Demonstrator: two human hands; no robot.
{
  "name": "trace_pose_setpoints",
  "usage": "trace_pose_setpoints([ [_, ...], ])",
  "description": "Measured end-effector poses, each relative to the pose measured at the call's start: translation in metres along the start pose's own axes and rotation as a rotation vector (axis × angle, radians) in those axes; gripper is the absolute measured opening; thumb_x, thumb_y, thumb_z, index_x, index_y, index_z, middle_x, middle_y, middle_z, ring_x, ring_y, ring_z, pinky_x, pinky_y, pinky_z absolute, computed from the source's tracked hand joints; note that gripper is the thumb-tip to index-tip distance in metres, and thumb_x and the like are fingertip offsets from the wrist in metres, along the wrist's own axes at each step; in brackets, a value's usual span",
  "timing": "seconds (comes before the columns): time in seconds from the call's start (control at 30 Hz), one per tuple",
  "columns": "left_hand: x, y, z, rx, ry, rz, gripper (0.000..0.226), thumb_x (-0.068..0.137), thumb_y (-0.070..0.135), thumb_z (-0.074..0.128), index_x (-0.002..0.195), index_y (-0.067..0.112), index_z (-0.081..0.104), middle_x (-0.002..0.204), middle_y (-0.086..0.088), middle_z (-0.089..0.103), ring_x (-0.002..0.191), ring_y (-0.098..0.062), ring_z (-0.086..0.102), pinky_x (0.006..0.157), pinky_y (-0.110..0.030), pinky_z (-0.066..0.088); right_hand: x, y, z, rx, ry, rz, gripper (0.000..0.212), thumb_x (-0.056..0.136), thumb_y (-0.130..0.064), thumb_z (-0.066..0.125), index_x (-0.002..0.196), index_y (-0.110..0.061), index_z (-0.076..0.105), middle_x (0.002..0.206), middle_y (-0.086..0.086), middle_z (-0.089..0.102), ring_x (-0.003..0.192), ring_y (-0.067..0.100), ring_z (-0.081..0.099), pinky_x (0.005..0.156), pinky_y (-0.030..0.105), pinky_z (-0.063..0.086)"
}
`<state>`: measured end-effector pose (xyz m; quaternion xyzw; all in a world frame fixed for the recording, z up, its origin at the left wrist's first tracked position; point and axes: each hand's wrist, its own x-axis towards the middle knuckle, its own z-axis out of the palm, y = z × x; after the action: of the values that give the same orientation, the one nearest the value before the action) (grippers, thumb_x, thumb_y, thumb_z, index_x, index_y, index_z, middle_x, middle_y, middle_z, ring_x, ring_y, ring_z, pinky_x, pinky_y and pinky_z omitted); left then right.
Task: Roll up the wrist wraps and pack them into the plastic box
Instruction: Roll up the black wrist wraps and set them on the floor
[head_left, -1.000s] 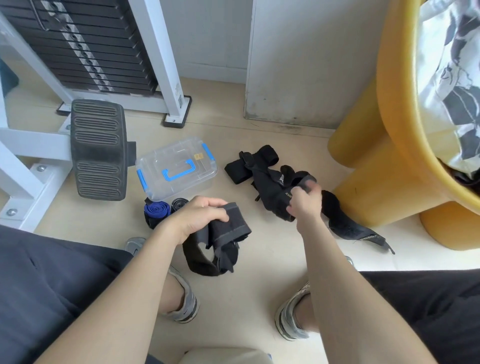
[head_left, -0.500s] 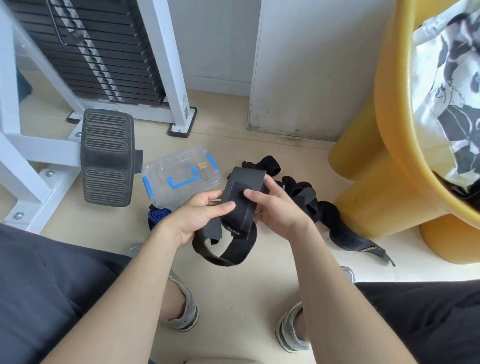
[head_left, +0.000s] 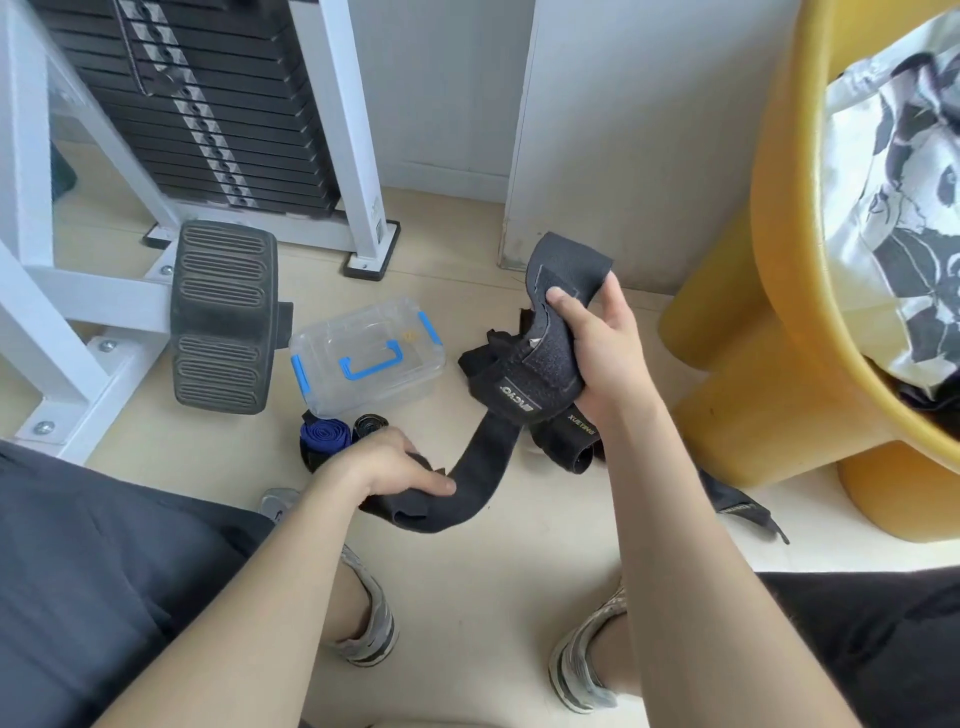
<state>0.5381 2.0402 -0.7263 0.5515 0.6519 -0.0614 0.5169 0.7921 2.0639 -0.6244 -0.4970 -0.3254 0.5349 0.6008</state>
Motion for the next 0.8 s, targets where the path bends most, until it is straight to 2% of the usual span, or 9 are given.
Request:
trace_pose_setpoints([
  [0.1, 0.0, -0.006, 0.011, 0.274, -0.08, -0.05, 0.105, 0.051, 0.074, 0.096, 0.134, 0.015, 0.069, 0.123, -0.001, 0.075, 0.11, -0.021, 0.072, 0.099, -0.04, 0.061, 0.0, -0.007, 0.0, -0.077, -0.032, -0.073, 0.048, 0.102, -0.005, 0.071, 0.146, -0.021, 0.059, 0.127, 0.008, 0.078, 0.099, 0.026, 0.079, 0.079, 0.037, 0.064],
  [0.17, 0.003, -0.015, 0.021, 0.354, -0.09, -0.041, 0.089, 0.059, 0.068, 0.098, 0.127, 0.015, 0.076, 0.116, 0.001, 0.078, 0.105, -0.019, 0.074, 0.096, -0.037, 0.062, 0.001, -0.014, -0.002, -0.127, -0.057, -0.103, 0.066, 0.101, -0.002, 0.071, 0.158, -0.03, 0.05, 0.142, 0.004, 0.07, 0.112, 0.025, 0.077, 0.085, 0.038, 0.065],
  [0.23, 0.006, -0.023, 0.031, 0.33, -0.022, -0.016, 0.071, 0.068, 0.055, 0.1, 0.124, 0.017, 0.079, 0.12, 0.001, 0.078, 0.108, -0.018, 0.072, 0.098, -0.035, 0.06, 0.003, -0.02, -0.004, -0.203, -0.053, -0.128, 0.071, 0.101, -0.004, 0.073, 0.16, -0.036, 0.049, 0.153, -0.001, 0.061, 0.125, 0.026, 0.072, 0.098, 0.045, 0.064],
  [0.33, 0.008, -0.021, 0.039, 0.286, 0.088, 0.03, 0.061, 0.075, 0.047, 0.099, 0.123, 0.015, 0.079, 0.123, -0.003, 0.075, 0.113, -0.022, 0.07, 0.098, -0.034, 0.058, 0.005, -0.026, -0.005, -0.307, -0.018, -0.132, 0.052, 0.101, -0.018, 0.075, 0.149, -0.034, 0.063, 0.138, -0.001, 0.072, 0.119, 0.022, 0.074, 0.105, 0.047, 0.061],
  [0.43, 0.01, -0.011, 0.035, 0.177, 0.109, 0.112, 0.036, 0.079, 0.046, 0.095, 0.097, 0.017, 0.085, 0.1, -0.004, 0.081, 0.097, -0.022, 0.075, 0.075, -0.029, 0.055, 0.002, -0.025, -0.003, -0.339, 0.035, -0.101, 0.04, 0.097, -0.028, 0.08, 0.137, -0.031, 0.073, 0.124, -0.002, 0.079, 0.111, 0.017, 0.077, 0.103, 0.044, 0.062],
  [0.5, 0.009, -0.003, 0.03, 0.079, 0.115, 0.183, 0.021, 0.084, 0.044, 0.093, 0.09, 0.025, 0.086, 0.091, 0.005, 0.081, 0.092, -0.014, 0.075, 0.069, -0.024, 0.052, 0.0, -0.02, -0.003, -0.331, 0.034, -0.07, 0.04, 0.093, -0.032, 0.086, 0.132, -0.031, 0.077, 0.12, -0.003, 0.08, 0.108, 0.016, 0.079, 0.1, 0.042, 0.064],
  [0.63, 0.002, 0.012, 0.01, -0.177, 0.061, 0.261, 0.014, 0.089, 0.045, 0.089, 0.1, 0.037, 0.086, 0.102, 0.018, 0.082, 0.105, -0.004, 0.071, 0.085, -0.022, 0.052, -0.003, -0.013, -0.007, -0.275, -0.085, 0.041, 0.059, 0.081, -0.025, 0.095, 0.135, -0.035, 0.074, 0.118, 0.006, 0.08, 0.104, 0.028, 0.08, 0.093, 0.049, 0.066],
  [0.73, -0.003, 0.016, -0.004, -0.361, -0.017, 0.315, 0.016, 0.095, 0.041, 0.083, 0.11, 0.035, 0.086, 0.114, 0.013, 0.083, 0.116, -0.011, 0.074, 0.107, -0.033, 0.053, -0.004, -0.012, -0.008, -0.317, -0.159, 0.056, 0.063, 0.082, -0.016, 0.094, 0.137, -0.035, 0.072, 0.118, 0.008, 0.079, 0.105, 0.031, 0.079, 0.09, 0.05, 0.067],
  [0.8, -0.005, 0.017, -0.012, -0.465, -0.012, 0.325, 0.015, 0.098, 0.034, 0.081, 0.111, 0.029, 0.086, 0.117, 0.005, 0.083, 0.12, -0.018, 0.074, 0.11, -0.035, 0.052, -0.004, -0.012, -0.008, -0.322, -0.158, 0.05, 0.061, 0.083, -0.014, 0.093, 0.137, -0.033, 0.072, 0.12, 0.01, 0.078, 0.106, 0.034, 0.078, 0.091, 0.051, 0.067],
])
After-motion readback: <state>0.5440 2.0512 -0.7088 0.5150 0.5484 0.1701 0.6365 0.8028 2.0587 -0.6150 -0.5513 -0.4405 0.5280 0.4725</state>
